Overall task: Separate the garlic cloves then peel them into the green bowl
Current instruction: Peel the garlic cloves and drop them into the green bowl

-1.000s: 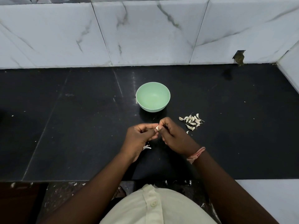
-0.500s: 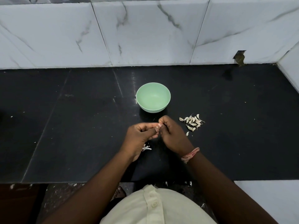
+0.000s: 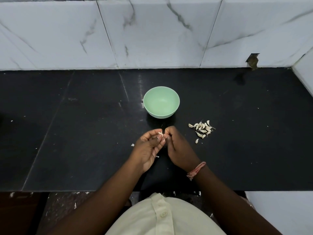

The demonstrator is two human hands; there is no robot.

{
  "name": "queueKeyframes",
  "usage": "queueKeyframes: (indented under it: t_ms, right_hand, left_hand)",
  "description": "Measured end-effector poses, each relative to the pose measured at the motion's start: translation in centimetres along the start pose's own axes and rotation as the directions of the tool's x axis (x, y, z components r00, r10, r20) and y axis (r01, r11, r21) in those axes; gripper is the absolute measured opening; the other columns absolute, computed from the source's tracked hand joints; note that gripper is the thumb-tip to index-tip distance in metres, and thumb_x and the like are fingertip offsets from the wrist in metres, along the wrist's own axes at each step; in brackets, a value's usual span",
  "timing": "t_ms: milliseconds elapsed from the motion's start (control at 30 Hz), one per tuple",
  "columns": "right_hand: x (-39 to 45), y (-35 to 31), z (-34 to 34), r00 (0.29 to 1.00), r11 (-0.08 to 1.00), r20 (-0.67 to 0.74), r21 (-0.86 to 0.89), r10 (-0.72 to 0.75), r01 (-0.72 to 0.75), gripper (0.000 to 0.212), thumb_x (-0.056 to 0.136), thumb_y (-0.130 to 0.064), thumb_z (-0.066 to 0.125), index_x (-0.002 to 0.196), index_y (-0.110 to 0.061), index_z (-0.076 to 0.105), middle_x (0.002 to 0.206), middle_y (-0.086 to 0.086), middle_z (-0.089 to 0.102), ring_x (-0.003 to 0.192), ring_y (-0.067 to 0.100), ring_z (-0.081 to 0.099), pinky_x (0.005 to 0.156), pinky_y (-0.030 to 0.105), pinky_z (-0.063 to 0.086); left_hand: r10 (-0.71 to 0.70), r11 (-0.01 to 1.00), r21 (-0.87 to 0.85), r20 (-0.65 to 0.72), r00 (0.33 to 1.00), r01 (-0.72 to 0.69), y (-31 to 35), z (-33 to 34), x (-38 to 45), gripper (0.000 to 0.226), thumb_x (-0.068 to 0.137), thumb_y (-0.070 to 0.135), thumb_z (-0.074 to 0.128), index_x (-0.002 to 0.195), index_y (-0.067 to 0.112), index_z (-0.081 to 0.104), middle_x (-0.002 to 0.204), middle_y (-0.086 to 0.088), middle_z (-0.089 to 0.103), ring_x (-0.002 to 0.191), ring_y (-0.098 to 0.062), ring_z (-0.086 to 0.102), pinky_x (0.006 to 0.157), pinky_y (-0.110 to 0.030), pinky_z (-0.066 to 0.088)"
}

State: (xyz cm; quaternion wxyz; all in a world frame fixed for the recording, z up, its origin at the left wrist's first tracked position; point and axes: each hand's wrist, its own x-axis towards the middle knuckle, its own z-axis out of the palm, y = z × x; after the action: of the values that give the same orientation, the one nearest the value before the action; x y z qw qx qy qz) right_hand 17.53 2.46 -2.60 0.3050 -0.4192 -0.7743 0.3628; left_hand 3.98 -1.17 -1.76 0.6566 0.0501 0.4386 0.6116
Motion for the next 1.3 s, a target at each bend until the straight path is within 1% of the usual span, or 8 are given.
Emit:
queueKeyframes:
  t_ms: [267,433,567,667,767,900,1133,1300]
  right_hand:
    - [-0.8,-0.1,0.0,0.985,0.976,-0.079,0.171,0.154,-0.139,0.01,0.105,-0.023,0.048,0.097,-0.018,0.048,0.074,0.002,0.059,0.067,0.019,0.059,0.069,0.041,0.052]
    - [0.0,-0.6,-0.2,0.92,0.853,-0.144,0.446,0.366,-0.269,0.01,0.101,-0.007,0.057,0.097,0.0,0.051,0.081,0.021,0.066,0.064,0.019,0.066,0.07,0.042,0.057]
    - [0.6,-0.6,0.0,0.913,0.797,-0.101,0.533,0.394,-0.285,0.016,0.095,0.007,0.061,0.101,-0.008,0.061,0.095,0.014,0.072,0.08,0.019,0.071,0.075,0.035,0.061]
    - [0.7,-0.8,0.4,0.925,0.813,-0.085,0.511,0.371,-0.279,0.032,0.097,0.015,0.048,0.109,-0.006,0.07,0.106,0.01,0.074,0.098,0.014,0.073,0.084,0.031,0.061]
    - [0.5,-1.0,0.8,0.936,0.816,-0.053,0.509,0.348,-0.275,0.024,0.099,0.007,0.054,0.114,-0.004,0.07,0.11,0.008,0.074,0.103,0.018,0.073,0.085,0.032,0.062]
    - [0.2,-1.3,0.8,0.941,0.832,-0.079,0.496,0.329,-0.249,0.022,0.09,0.003,0.071,0.102,-0.016,0.071,0.095,0.008,0.074,0.086,0.016,0.071,0.072,0.029,0.061]
    - [0.4,-1.5,0.8,0.941,0.886,-0.119,0.391,0.316,-0.248,0.015,0.093,0.0,0.066,0.09,-0.014,0.072,0.082,0.003,0.074,0.07,0.014,0.07,0.065,0.03,0.059]
    - [0.9,-1.4,0.4,0.937,0.918,-0.144,0.294,0.318,-0.266,0.015,0.094,-0.004,0.064,0.087,-0.016,0.071,0.073,-0.002,0.07,0.058,0.009,0.062,0.061,0.026,0.053]
  left_hand:
    - [-0.01,0.994,-0.108,-0.053,0.999,0.004,0.4,0.0,0.1,0.026,0.095,-0.014,0.051,0.105,0.002,0.069,0.092,-0.012,0.071,0.083,-0.015,0.073,0.074,-0.023,0.061]
    - [0.022,0.993,-0.11,-0.073,0.997,-0.03,0.6,-0.1,0.0,0.026,0.095,-0.013,0.052,0.107,0.001,0.07,0.095,-0.013,0.072,0.086,-0.016,0.073,0.074,-0.023,0.061]
    - [0.036,0.997,-0.063,-0.055,0.998,-0.04,0.7,-0.1,-0.5,0.023,0.093,-0.008,0.059,0.11,0.002,0.071,0.094,-0.014,0.075,0.084,-0.017,0.075,0.076,-0.025,0.062]
    - [0.068,0.997,-0.04,-0.057,0.996,-0.07,0.6,-0.1,-0.7,0.025,0.093,-0.008,0.059,0.113,0.0,0.07,0.099,-0.015,0.075,0.087,-0.018,0.074,0.08,-0.024,0.061]
    - [0.093,0.995,-0.024,-0.066,0.993,-0.095,0.7,-0.3,-0.8,0.024,0.092,-0.007,0.061,0.113,-0.002,0.07,0.102,-0.018,0.075,0.088,-0.02,0.074,0.079,-0.023,0.061]
    - [0.128,0.991,0.054,-0.065,0.99,-0.125,0.7,-0.6,-1.0,0.02,0.09,-0.003,0.064,0.108,0.0,0.072,0.097,-0.017,0.076,0.083,-0.019,0.074,0.078,-0.023,0.061]
    - [0.167,0.974,0.16,-0.027,0.986,-0.161,0.2,-0.9,-1.2,0.012,0.096,0.0,0.06,0.103,0.002,0.07,0.088,-0.013,0.075,0.08,-0.017,0.071,0.073,-0.021,0.059]
    - [0.223,0.929,0.298,0.024,0.975,-0.22,0.3,-0.7,-1.2,0.023,0.095,-0.004,0.061,0.114,0.003,0.071,0.102,-0.018,0.076,0.092,-0.021,0.073,0.082,-0.024,0.06]
